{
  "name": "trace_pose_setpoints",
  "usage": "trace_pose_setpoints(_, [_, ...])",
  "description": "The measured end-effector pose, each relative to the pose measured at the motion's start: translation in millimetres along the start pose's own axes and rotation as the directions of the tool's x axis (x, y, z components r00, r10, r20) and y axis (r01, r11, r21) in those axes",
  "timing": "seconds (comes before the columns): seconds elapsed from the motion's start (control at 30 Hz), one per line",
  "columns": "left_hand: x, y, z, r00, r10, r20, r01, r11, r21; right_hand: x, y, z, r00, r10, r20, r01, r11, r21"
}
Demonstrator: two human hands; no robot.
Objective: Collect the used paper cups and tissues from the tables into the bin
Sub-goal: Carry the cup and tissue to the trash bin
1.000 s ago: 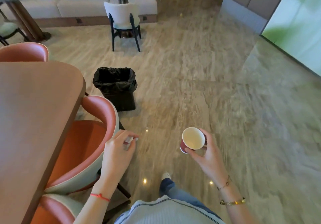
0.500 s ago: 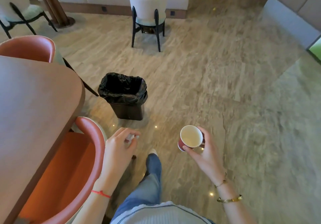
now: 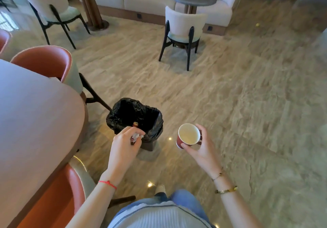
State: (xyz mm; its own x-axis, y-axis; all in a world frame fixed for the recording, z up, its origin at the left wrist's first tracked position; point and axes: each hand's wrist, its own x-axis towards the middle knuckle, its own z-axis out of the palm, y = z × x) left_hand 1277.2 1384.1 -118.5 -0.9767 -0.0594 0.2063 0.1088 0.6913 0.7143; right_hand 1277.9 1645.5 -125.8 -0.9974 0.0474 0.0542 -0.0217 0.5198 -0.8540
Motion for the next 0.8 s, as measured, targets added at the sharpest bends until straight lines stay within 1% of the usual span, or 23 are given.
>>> trace_pose_setpoints(0.1, [44, -16, 15, 0.992, -0.117, -0.040, 0.117, 0.993, 0.003, 75, 5, 15, 0.995, -0.049, 0.087, 0.049, 0.999, 0.000])
trace_pose_setpoints(0.17, [68, -29, 25, 0.977, -0.198, -0.076, 0.200, 0.980, 0.012, 121, 11, 28, 0.981, -0.069, 0.179, 0.070, 0.998, -0.002])
trace_pose_setpoints(0.3, [115, -54, 47, 0.921, -0.348, -0.175, 0.357, 0.934, 0.023, 209, 22, 61, 0.923, -0.117, 0.366, 0.127, 0.992, -0.003])
trace_pose_setpoints(0.43, [160, -67, 70, 0.836, -0.477, -0.272, 0.483, 0.874, -0.049, 289, 29, 95, 0.832, -0.141, 0.536, 0.186, 0.982, -0.031])
trace_pose_setpoints(0.6, [211, -82, 95, 0.732, -0.590, -0.341, 0.585, 0.801, -0.128, 364, 36, 138, 0.682, -0.141, 0.717, 0.279, 0.957, -0.077])
trace_pose_setpoints(0.7, [231, -93, 105, 0.683, -0.646, -0.341, 0.634, 0.756, -0.161, 390, 40, 163, 0.604, -0.109, 0.789, 0.309, 0.945, -0.106])
trace_pose_setpoints(0.8, [246, -108, 114, 0.664, -0.682, -0.307, 0.670, 0.725, -0.161, 408, 46, 187, 0.543, -0.058, 0.838, 0.303, 0.944, -0.131])
